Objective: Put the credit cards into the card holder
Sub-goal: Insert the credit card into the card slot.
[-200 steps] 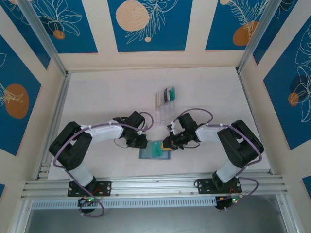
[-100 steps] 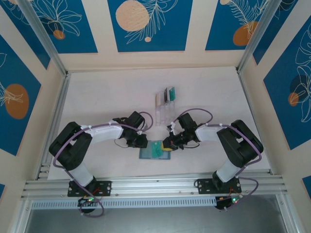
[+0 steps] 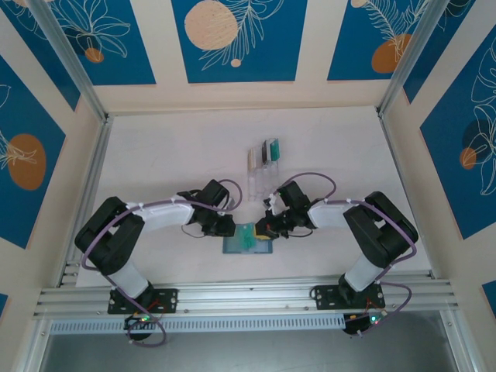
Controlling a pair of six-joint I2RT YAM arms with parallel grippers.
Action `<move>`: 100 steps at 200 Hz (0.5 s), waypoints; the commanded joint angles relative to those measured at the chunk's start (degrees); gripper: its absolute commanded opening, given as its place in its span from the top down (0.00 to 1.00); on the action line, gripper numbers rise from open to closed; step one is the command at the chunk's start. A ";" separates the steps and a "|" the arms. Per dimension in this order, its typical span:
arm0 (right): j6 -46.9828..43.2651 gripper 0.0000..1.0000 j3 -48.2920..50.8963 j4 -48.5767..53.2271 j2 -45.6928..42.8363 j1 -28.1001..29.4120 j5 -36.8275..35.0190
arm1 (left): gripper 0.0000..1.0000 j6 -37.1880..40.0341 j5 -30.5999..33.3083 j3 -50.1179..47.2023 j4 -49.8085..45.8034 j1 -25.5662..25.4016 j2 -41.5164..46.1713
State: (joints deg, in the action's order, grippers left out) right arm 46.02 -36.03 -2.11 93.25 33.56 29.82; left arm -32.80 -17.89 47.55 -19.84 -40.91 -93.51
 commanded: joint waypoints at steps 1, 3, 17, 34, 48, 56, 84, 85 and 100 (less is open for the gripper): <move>1.84 1.00 -0.75 -1.17 0.18 0.97 -2.55 | 0.83 -0.96 1.15 -3.07 -3.18 -0.58 -1.36; 2.00 1.00 -0.76 -1.22 0.13 1.04 -2.68 | 0.84 -0.96 1.14 -3.07 -3.15 -0.58 -1.33; 2.53 1.00 -1.16 -1.42 0.32 2.10 -3.32 | 0.84 -1.13 1.03 -3.30 -2.99 -0.60 -1.02; 3.04 1.00 -1.64 -1.66 0.48 3.25 -4.29 | 0.84 -1.47 0.77 -3.43 -2.61 -0.71 -0.73; 3.13 1.00 -2.63 -1.61 0.94 4.35 -4.85 | 0.84 -1.79 0.33 -3.44 -2.30 -0.82 -0.46; 3.28 1.00 -3.28 -1.52 1.27 4.94 -5.21 | 0.83 -1.90 0.17 -3.43 -2.23 -0.89 -0.29; 3.63 1.00 -4.83 -1.90 2.97 5.90 -5.46 | 0.83 -2.36 -0.81 -3.00 -2.35 -0.95 1.00; 3.63 1.00 -4.83 -1.90 2.97 5.90 -5.46 | 0.83 -2.36 -0.82 -2.95 -2.37 -0.94 1.07; 3.58 1.00 -4.67 -1.78 3.51 5.56 -5.83 | 0.83 -2.36 -1.04 -2.34 -3.46 -0.90 2.50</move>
State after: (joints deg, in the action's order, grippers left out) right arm 49.12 -39.44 -3.33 95.18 39.05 25.36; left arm -34.48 -18.11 46.41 -18.81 -40.97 -92.07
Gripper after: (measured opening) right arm 0.050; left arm 0.168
